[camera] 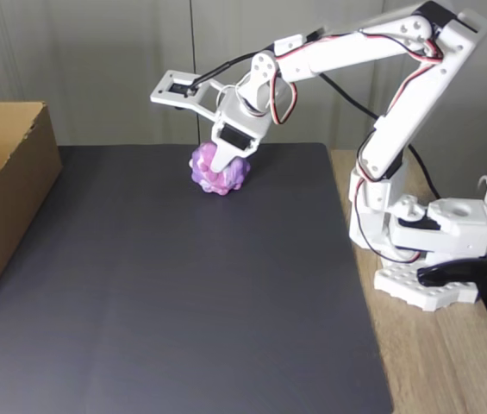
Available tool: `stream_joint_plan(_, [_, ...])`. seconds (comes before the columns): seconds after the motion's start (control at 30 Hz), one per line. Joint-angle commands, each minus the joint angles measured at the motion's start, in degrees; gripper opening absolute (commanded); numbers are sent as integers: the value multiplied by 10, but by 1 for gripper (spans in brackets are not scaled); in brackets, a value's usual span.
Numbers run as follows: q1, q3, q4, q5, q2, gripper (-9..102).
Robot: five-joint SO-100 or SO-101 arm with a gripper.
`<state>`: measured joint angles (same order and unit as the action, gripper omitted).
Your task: Grasp a ball and put it in the box.
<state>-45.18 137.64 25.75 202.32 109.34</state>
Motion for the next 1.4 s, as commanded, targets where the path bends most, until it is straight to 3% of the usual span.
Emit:
stream_joint_plan(0.0, [8,-2,-4,-6,23,8])
stream_joint_plan(0.7, [61,-38,64,-47,142,9])
stream_joint_plan(1.07, [123,-253,115,-71,109,9])
stream_joint_plan(1.37, [185,-374,68,-80,72,9])
